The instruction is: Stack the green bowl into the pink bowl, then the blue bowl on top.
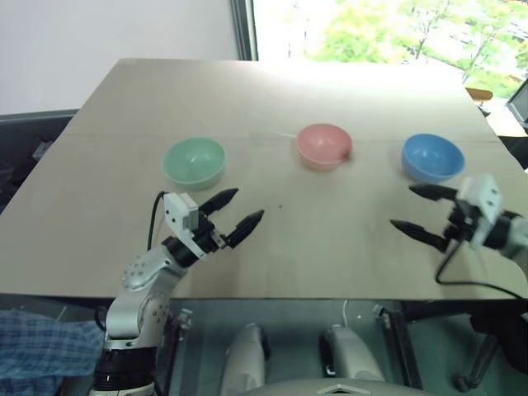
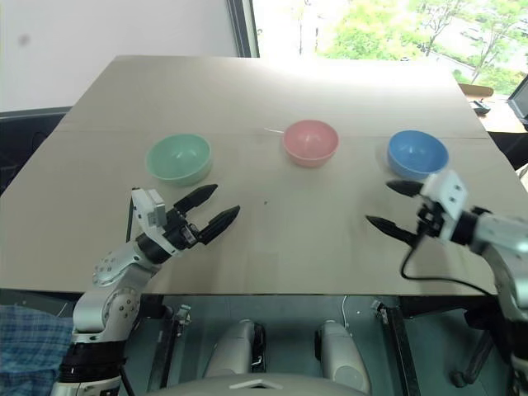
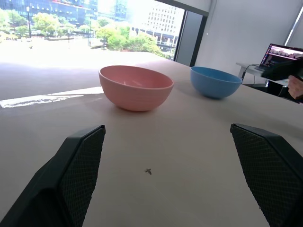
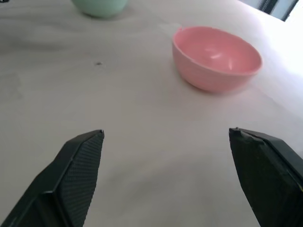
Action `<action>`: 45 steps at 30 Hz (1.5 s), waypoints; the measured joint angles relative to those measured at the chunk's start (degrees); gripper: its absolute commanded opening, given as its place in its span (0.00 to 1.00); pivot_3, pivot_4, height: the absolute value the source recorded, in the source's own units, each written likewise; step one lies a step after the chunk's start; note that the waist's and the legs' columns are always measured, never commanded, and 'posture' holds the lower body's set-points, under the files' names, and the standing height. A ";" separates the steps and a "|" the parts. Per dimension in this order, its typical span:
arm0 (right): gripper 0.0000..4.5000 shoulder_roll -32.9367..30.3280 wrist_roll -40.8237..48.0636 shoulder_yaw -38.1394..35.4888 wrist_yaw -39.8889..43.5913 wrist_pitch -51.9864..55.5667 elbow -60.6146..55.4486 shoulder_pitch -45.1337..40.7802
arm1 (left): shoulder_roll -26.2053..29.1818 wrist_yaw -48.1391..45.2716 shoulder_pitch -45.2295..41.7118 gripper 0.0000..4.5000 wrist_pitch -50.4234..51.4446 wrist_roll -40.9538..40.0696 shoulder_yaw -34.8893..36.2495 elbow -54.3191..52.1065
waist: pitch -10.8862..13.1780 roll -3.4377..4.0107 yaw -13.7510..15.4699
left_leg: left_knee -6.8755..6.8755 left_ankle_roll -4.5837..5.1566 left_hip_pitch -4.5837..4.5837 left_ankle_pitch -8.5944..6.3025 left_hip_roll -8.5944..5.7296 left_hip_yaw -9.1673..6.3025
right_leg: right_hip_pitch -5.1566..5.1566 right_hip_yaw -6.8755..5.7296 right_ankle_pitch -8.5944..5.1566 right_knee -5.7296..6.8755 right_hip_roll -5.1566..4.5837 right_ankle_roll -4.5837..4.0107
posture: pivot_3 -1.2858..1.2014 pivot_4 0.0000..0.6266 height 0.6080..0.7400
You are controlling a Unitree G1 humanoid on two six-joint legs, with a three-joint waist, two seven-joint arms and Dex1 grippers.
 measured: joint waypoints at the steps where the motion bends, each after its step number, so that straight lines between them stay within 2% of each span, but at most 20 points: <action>1: 0.99 -0.16 -4.58 4.74 -0.43 -0.52 3.86 -6.39 | -0.07 0.21 0.04 1.00 0.03 -0.44 0.48 0.00 | 0.01 -0.02 0.10 | 0.00 0.00 -0.02 0.00 0.01 0.01 | -0.02 0.00 0.00 -0.01 0.00 0.00 | 0.52 0.24 1.00; 6: 0.99 5.57 -13.05 13.98 -1.63 -1.88 16.64 -23.32 | -0.76 1.77 0.21 1.00 -0.02 -1.03 1.03 -0.43 | 0.02 -0.01 0.06 | -0.01 -0.01 -0.11 0.00 0.02 0.04 | -0.12 0.01 0.00 0.00 0.01 -0.02 | 0.52 0.24 1.00; 11: 0.99 10.21 -19.21 19.88 -1.66 -5.79 29.60 -34.28 | -1.04 3.25 3.88 1.00 -0.41 -1.01 1.55 -2.72 | 0.02 0.00 0.08 | -0.06 -0.01 -0.17 0.00 0.03 0.11 | -0.19 0.02 0.00 -0.05 -0.01 -0.02 | 0.52 0.24 1.00; 16: 0.99 17.36 -26.51 25.34 -2.65 -14.81 48.23 -45.16 | -2.26 6.51 10.13 1.00 -1.34 -0.91 3.28 -8.11 | 0.04 0.01 0.01 | -0.07 -0.01 -0.16 0.00 0.05 0.16 | -0.21 0.03 0.01 -0.03 -0.02 -0.03 | 0.52 0.24 1.00; 24: 0.99 24.45 -31.66 26.79 -5.76 -21.94 66.03 -55.20 | -3.94 9.81 17.10 1.00 -3.30 -0.14 4.38 -12.91 | 0.05 0.03 -0.15 | -0.10 -0.01 -0.15 0.00 0.09 0.20 | -0.26 0.03 0.01 0.01 -0.02 -0.06 | 0.52 0.24 1.00; 34: 0.99 27.03 -37.16 28.65 -5.37 -21.97 76.99 -57.79 | -4.29 10.88 17.49 1.00 -4.26 0.77 4.37 -13.61 | 0.06 0.05 -0.30 | -0.13 -0.01 -0.16 0.00 0.09 0.24 | -0.30 0.05 0.01 0.01 -0.03 -0.06 | 0.52 0.24 1.00; 38: 0.78 27.10 -37.83 28.68 -5.07 -21.96 77.42 -57.79 | -4.16 10.79 17.23 1.00 -4.25 0.77 4.36 -13.60 | 0.06 0.05 -0.33 | -0.13 -0.01 -0.16 0.00 0.09 0.26 | -0.30 0.06 0.01 0.01 -0.03 -0.06 | 0.52 0.24 1.00; 45: 0.15 27.00 -38.43 28.65 -2.98 -23.10 77.32 -57.79 | -3.00 10.09 15.16 1.00 -4.24 0.79 4.36 -13.02 | 0.06 0.06 -0.32 | -0.14 -0.02 -0.16 0.00 0.08 0.25 | -0.30 0.05 0.01 0.01 -0.03 -0.06 | 0.52 0.24 1.00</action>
